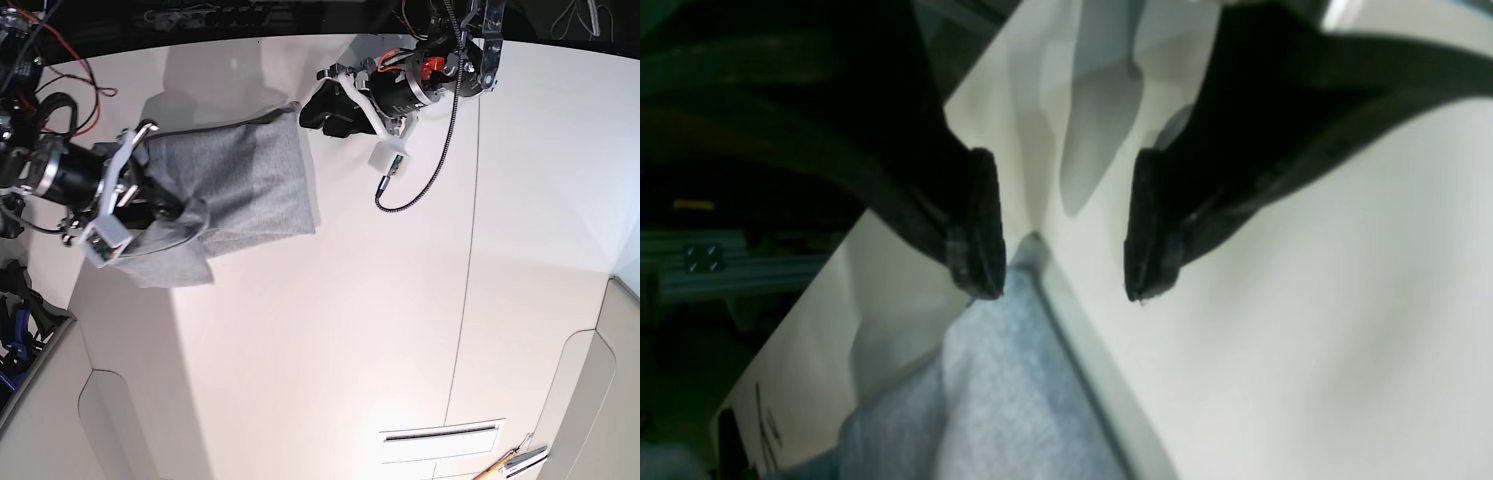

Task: Fold the T-shirt properly
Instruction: 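Fold the other end with the right gripper onto the stack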

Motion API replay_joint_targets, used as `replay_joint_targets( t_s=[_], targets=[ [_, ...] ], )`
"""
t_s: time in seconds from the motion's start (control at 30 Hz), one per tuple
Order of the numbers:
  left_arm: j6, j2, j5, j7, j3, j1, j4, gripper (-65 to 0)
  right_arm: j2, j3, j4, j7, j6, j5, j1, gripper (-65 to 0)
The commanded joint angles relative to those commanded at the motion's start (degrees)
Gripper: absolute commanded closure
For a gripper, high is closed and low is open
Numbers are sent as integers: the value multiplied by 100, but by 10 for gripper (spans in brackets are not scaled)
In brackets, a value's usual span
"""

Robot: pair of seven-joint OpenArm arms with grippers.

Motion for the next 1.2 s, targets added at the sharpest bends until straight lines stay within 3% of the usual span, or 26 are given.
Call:
replay_joint_targets(
  t_s=[0.1,0.13,0.2,0.23,0.27,0.37,0.5,0.6,0.77,0.93,1.0,1.1,1.13,1.2],
  targets=[
    [0,13,-2,155,0,2,0,-327,-350,-957,-258,247,-2,-662,0,0],
    [0,13,-4,240,0,4,0,-327,-431,-1237,-402,422,-2,-822,0,-70],
    [-55,13,-17,452,0,4,4,-327,-570,-1720,-675,916,-2,-1161,0,-316],
    [-109,11,-44,564,0,4,9,-327,-629,-1921,-772,1189,-2,-1340,0,-389],
    [-179,11,-55,704,0,9,15,-327,-688,-2090,-807,1370,-2,-1526,0,-414],
    [-177,-46,-151,1010,0,37,24,-327,-907,-2354,-802,1482,-2,-1786,83,-413],
    [-175,-354,-328,1008,-2,42,144,-323,-1003,-2356,-800,1388,-26,-1965,407,-413],
    [-173,-621,-321,1005,-2,90,533,-197,-1001,-2232,-798,1189,-76,-2173,640,-413],
    [31,-798,-188,1003,-7,297,1641,-82,-1001,-1220,-798,1257,-264,-2179,748,-411],
    [129,-793,-205,748,0,450,2428,-77,-990,-129,-811,1322,-264,-2098,745,-410],
    [107,-780,-328,669,96,514,2428,-77,-970,44,-861,1344,-313,-2103,748,-320],
    [98,-658,-195,446,544,505,2428,-77,-973,83,-1106,1425,-529,-2100,748,-52],
    [103,-542,72,273,754,490,2422,-77,-973,81,-1248,1539,-538,-2100,748,0],
    [157,-260,787,-46,1165,474,2389,-77,-979,81,-1561,1766,-531,-2096,750,0]
  ],
)
